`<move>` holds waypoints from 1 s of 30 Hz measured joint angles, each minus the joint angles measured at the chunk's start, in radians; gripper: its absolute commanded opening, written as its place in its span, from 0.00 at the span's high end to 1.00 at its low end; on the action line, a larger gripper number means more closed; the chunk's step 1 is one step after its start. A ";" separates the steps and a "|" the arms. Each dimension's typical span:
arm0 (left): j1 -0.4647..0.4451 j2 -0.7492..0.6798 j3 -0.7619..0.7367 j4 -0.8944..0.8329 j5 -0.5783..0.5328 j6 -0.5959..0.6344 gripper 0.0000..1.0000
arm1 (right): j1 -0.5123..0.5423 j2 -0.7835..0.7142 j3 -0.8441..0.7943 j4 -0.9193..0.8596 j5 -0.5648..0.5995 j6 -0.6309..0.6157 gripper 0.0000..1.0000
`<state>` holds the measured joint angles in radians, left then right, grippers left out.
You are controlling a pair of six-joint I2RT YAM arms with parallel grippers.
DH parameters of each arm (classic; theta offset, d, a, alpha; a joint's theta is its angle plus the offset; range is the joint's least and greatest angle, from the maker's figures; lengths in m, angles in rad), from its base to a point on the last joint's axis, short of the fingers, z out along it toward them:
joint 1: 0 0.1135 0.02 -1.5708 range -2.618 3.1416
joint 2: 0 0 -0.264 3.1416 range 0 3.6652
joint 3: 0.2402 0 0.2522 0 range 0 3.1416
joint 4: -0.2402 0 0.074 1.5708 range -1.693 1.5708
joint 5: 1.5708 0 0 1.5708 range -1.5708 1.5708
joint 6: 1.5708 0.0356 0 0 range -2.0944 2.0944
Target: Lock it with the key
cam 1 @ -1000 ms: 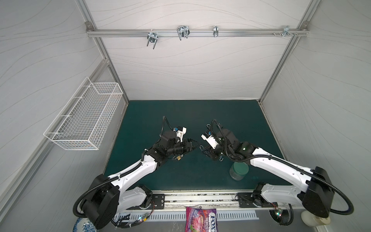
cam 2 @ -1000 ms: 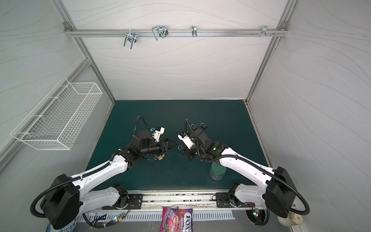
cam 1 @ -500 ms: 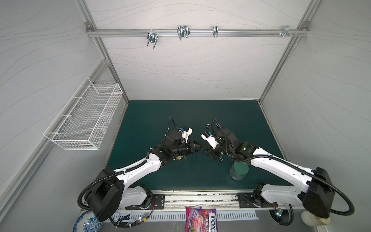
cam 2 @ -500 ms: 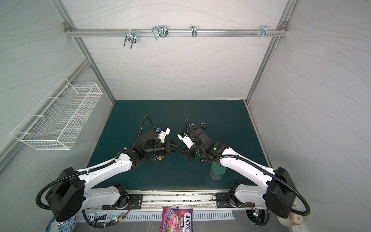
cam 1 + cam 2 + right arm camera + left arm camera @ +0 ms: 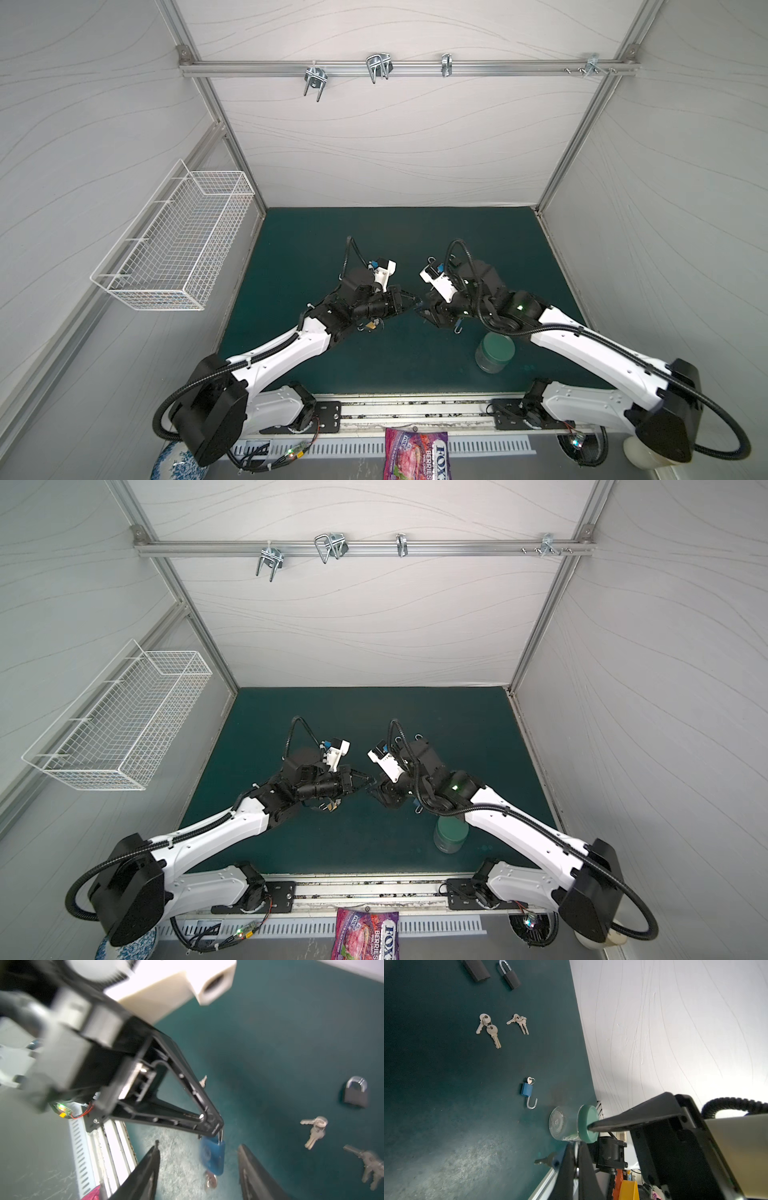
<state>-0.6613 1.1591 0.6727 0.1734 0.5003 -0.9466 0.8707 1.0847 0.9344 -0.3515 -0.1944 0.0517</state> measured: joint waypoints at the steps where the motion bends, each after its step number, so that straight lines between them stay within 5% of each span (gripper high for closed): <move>1: 0.005 -0.020 0.005 -0.009 -0.004 0.001 1.00 | 0.000 -0.033 0.002 0.007 -0.001 0.002 0.33; 13: 0.052 -0.186 0.143 -0.064 0.008 -0.031 1.00 | -0.001 -0.195 0.048 0.067 -0.040 -0.008 0.35; 19: 0.052 -0.205 0.190 -0.063 0.018 -0.079 1.00 | 0.001 -0.246 0.012 0.253 -0.053 -0.005 0.39; 30: 0.052 -0.227 0.223 -0.061 0.027 -0.124 1.00 | 0.066 -0.151 0.051 0.378 -0.048 -0.053 0.38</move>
<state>-0.6094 0.9325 0.8955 0.1127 0.5278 -1.0706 0.9367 0.9337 0.9855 0.0265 -0.2428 -0.0017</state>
